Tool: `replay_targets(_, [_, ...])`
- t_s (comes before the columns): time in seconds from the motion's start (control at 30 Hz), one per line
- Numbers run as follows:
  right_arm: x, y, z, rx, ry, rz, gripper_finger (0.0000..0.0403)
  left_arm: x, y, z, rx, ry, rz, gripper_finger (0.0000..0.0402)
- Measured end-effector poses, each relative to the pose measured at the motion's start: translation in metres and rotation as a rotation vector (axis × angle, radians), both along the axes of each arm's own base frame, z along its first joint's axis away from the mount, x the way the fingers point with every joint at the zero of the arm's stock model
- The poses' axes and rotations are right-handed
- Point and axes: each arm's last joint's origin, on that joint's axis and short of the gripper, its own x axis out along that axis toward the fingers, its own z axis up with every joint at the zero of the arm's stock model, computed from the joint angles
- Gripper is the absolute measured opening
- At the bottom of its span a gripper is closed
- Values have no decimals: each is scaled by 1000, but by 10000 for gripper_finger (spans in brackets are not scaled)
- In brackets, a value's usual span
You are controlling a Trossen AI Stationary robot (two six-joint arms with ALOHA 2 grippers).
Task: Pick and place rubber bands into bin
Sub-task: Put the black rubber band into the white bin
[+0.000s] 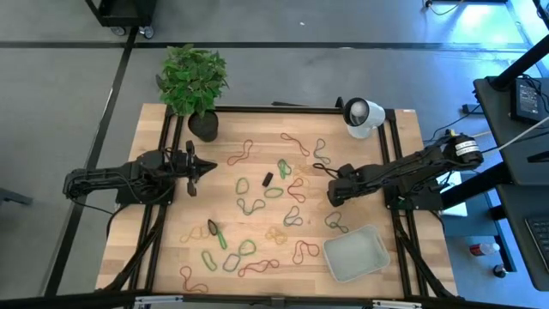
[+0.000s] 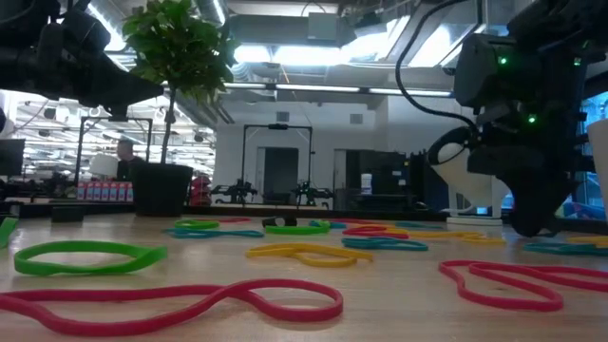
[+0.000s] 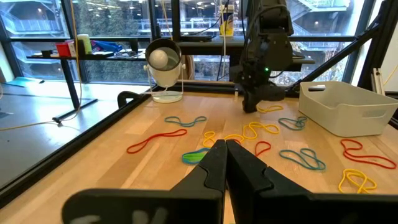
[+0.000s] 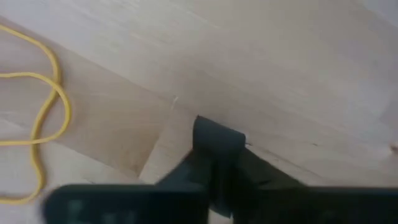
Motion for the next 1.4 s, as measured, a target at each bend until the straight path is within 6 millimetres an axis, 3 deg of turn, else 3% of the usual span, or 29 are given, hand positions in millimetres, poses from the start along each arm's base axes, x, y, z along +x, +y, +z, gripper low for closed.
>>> replay_targets(0.17, [1, 1, 17, -6, -39, 4, 6, 0, 0, 0, 0, 0, 0, 4])
replay_targets(0.37, [12, 16, 71, 11, -138, 23, 3, 0, 0, 0, 0, 0, 1, 4])
replay_targets(0.57, [23, 49, 125, 48, -197, 29, 2, 0, 0, 0, 0, 0, 0, 4])
replay_targets(0.7, [25, 81, 143, 91, -228, 7, 1, 0, 0, 0, 0, 0, 0, 4])
replay_targets(0.83, [19, 117, 140, 136, -238, -55, 1, 0, 0, 0, 0, 0, 0, 4])
replay_targets(1.07, [5, 171, 105, 197, -87, -187, 0, 0, 0, 0, 0, 0, 1, 4])
replay_targets(1.4, [17, 203, 49, 194, 76, -166, 0, 0, 0, 0, 0, 0, 0, 4])
